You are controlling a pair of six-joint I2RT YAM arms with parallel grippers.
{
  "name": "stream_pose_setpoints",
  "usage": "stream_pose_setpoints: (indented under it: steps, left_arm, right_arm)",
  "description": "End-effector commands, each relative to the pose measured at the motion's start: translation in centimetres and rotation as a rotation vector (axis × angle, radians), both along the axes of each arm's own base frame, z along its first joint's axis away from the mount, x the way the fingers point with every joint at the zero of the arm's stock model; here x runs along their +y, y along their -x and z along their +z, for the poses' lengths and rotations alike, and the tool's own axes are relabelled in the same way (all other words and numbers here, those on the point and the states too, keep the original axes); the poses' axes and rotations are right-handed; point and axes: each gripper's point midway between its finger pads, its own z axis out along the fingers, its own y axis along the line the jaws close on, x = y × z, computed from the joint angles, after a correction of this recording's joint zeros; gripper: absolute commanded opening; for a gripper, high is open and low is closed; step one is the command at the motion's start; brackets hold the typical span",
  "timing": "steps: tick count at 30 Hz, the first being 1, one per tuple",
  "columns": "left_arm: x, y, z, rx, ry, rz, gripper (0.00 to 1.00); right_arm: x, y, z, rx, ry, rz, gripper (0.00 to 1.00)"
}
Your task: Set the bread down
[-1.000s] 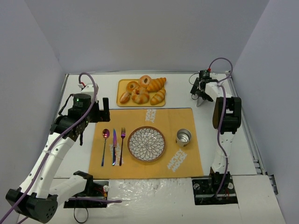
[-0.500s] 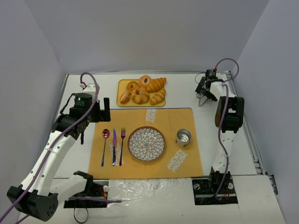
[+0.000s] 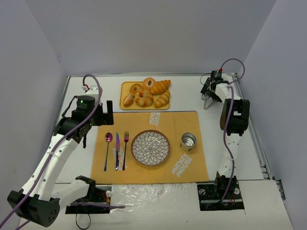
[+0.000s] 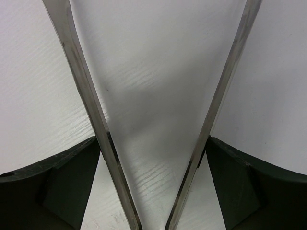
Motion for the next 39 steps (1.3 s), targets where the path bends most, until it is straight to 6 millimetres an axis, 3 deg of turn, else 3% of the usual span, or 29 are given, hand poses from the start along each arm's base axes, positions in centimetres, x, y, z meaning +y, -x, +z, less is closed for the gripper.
stream_pose_setpoints:
  steps: [1, 7, 11, 12, 17, 20, 24, 25, 31, 39]
  left_arm:
    - [-0.4, -0.9, 1.4, -0.056, 0.02, -0.001, 0.96]
    - [-0.5, -0.9, 1.4, -0.055, 0.021, -0.003, 0.95]
    - [-0.5, -0.9, 1.3, -0.052, 0.022, -0.006, 0.95]
    - [-0.5, -0.9, 1.4, -0.053, 0.024, -0.006, 0.95]
    - [-0.6, -0.9, 1.4, -0.052, 0.028, -0.009, 0.95]
    - [-0.6, -0.9, 1.5, -0.056, 0.029, -0.009, 0.95]
    - [-0.6, -0.8, 1.6, -0.059, 0.03, -0.008, 0.95]
    - [-0.6, -0.8, 1.6, -0.059, 0.03, -0.008, 0.95]
    - [-0.6, -0.8, 1.5, -0.058, 0.029, -0.007, 0.95]
    - [-0.5, -0.7, 1.7, -0.064, 0.027, -0.005, 0.95]
  right_arm:
    - [1.1, 0.2, -1.9, 0.03, -0.057, 0.013, 0.86]
    - [1.5, 0.9, -2.8, 0.054, -0.062, 0.012, 0.74]
    - [1.5, 1.7, -2.7, 0.063, -0.049, 0.005, 0.53]
    - [1.4, 1.8, -2.1, 0.055, -0.04, 0.002, 0.46]
    - [1.3, 2.4, 0.3, 0.028, -0.011, 0.002, 0.34]
    - [1.2, 2.5, 1.9, 0.005, 0.003, 0.003, 0.34]
    - [1.6, 2.9, 6.8, -0.075, 0.031, 0.011, 0.34]
    - [1.6, 3.1, 6.8, -0.072, 0.032, 0.011, 0.34]
    - [3.2, 5.0, 13.1, -0.175, 0.043, 0.051, 0.36]
    - [5.4, 8.5, 16.3, -0.216, 0.048, 0.113, 0.37]
